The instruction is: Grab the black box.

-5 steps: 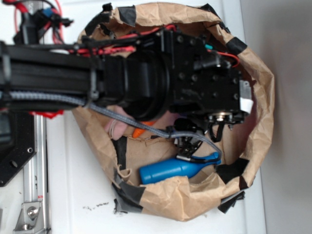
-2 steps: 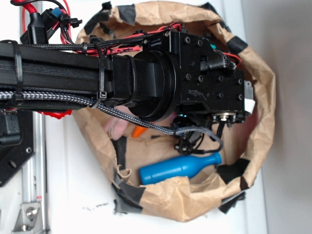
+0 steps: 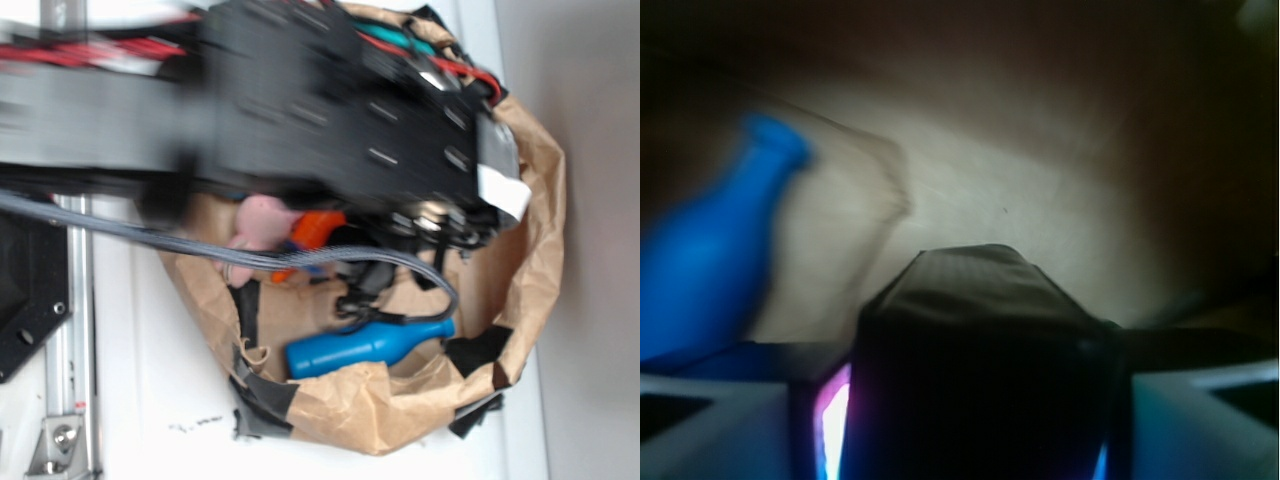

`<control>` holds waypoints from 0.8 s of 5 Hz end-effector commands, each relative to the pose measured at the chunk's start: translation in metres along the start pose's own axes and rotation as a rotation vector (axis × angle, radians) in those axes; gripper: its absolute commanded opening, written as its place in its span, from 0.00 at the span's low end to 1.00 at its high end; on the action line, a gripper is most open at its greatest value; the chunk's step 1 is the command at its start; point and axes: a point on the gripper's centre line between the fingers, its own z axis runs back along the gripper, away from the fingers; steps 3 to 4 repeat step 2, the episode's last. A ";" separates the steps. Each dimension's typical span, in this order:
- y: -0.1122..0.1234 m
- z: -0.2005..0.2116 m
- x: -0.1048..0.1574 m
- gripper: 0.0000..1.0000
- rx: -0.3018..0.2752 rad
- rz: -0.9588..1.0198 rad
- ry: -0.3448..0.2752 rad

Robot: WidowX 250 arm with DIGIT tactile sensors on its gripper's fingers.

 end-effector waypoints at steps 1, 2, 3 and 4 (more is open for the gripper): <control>0.014 0.090 -0.013 0.00 -0.031 0.084 -0.044; 0.017 0.080 -0.009 0.00 -0.034 0.092 -0.027; 0.017 0.080 -0.009 0.00 -0.034 0.092 -0.027; 0.017 0.080 -0.009 0.00 -0.034 0.092 -0.027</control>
